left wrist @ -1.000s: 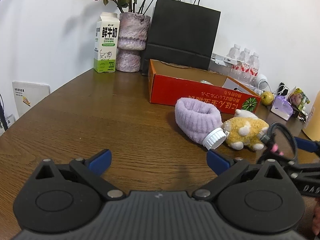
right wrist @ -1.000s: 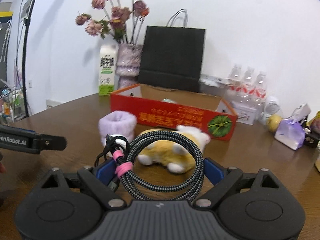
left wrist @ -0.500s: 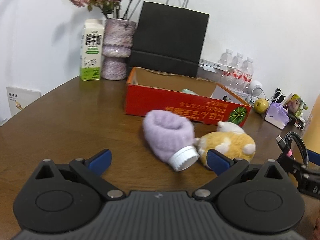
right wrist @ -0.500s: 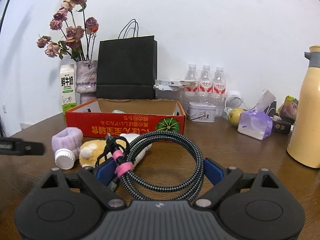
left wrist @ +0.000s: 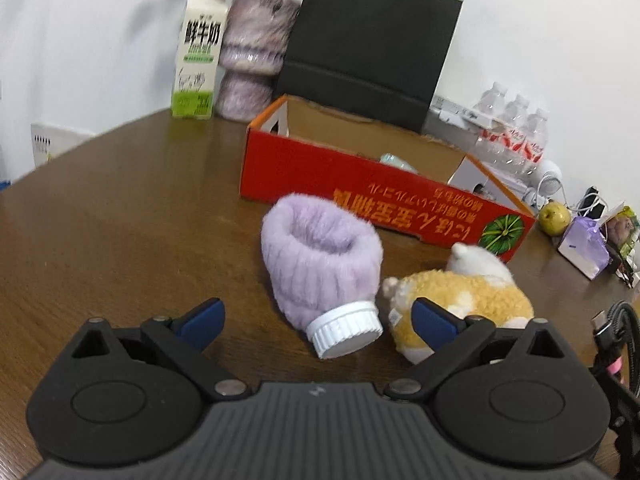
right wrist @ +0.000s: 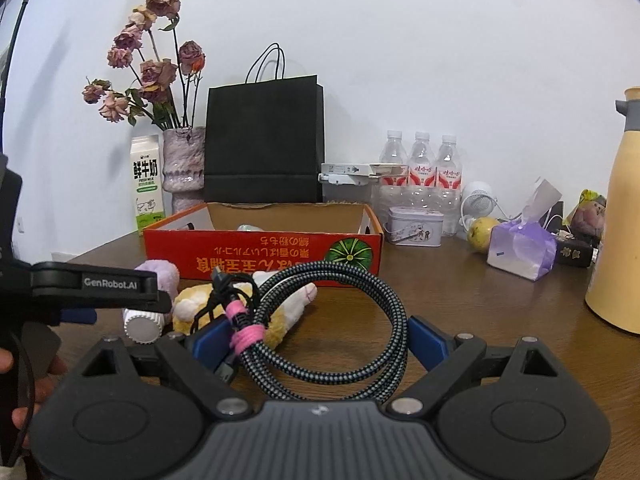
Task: Organize objects
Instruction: 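Grasp the coiled black cable with the right tool while the left tool grasps the lavender cuff, then carry the lavender cuff and coiled cable with both tools over the red box, then open both tools to drop the cuff and cable into the box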
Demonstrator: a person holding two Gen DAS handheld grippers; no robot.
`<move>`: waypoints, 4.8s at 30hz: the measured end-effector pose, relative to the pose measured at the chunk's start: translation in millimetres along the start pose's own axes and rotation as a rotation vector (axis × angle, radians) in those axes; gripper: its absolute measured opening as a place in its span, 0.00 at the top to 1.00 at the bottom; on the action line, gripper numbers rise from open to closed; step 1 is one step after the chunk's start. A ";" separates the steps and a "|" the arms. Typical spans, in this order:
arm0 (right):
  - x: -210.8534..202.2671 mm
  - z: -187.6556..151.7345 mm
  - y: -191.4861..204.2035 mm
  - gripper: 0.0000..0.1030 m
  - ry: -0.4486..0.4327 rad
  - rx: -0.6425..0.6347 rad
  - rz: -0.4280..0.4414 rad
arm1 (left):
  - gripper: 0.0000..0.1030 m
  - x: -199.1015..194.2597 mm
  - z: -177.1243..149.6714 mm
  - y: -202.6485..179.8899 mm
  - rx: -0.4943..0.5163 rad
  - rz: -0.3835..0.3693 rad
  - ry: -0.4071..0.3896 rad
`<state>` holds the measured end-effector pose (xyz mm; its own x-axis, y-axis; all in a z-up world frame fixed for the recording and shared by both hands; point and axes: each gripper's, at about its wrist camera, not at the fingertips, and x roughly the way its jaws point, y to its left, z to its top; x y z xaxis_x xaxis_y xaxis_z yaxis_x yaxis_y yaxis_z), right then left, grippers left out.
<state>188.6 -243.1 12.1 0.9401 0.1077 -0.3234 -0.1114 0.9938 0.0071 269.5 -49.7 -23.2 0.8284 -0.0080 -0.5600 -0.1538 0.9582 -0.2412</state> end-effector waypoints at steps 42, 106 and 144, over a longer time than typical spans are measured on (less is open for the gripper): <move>-3.5 6.9 21.2 0.11 -0.084 -0.067 0.015 | 0.61 -80.0 -24.7 2.1 0.218 -0.047 -0.227; 197.2 140.4 27.1 0.10 -0.102 -0.025 0.112 | 0.61 69.9 148.1 -24.3 0.100 -0.083 -0.320; 264.2 128.4 24.4 0.00 0.097 -0.024 0.086 | 0.00 115.0 160.0 -22.8 0.108 0.000 -0.284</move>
<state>475.6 -186.7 48.3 0.8914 0.1881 -0.4123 -0.1990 0.9799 0.0169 454.5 -26.7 44.7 0.9483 0.0578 -0.3121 -0.1084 0.9832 -0.1471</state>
